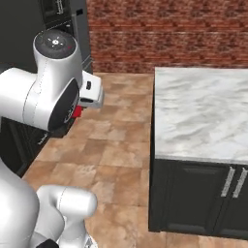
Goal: Retrieve the tupperware and aluminum foil from the cabinet and place them on the dining counter near the plate with carrot and cucumber to prepare for storing leftovers.
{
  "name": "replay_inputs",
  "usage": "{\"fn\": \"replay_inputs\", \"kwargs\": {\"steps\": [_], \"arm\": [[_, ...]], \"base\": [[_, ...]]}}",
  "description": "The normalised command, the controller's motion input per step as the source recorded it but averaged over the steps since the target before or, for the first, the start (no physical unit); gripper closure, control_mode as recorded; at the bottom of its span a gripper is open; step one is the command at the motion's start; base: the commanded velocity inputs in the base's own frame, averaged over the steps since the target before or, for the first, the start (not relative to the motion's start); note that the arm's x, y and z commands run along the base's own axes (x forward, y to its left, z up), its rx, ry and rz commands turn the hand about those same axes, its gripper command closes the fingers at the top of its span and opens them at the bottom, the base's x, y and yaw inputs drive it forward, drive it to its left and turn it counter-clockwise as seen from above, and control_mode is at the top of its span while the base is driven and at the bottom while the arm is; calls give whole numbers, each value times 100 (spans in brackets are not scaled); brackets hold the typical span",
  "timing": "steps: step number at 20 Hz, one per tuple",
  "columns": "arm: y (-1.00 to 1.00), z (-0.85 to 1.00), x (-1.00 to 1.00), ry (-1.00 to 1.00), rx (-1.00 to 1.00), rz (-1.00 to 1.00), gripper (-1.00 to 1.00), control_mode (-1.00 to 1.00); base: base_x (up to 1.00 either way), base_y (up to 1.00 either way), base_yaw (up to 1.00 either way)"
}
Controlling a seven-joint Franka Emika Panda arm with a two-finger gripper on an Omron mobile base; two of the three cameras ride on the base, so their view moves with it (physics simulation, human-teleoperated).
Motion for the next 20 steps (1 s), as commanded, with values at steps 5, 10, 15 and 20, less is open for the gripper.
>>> {"fn": "replay_inputs", "kwargs": {"steps": [5, 10, 15, 20], "arm": [[0, 0, 0, 0, 0, 0, 100, 100], [0, 0, 0, 0, 0, 0, 100, 100], [0, 0, 0, 0, 0, 0, 100, 100], [0, 0, 0, 0, 0, 0, 100, 100]], "base": [[63, 76, -17], [100, 38, -18], [100, 27, -19], [100, 45, -19]]}}
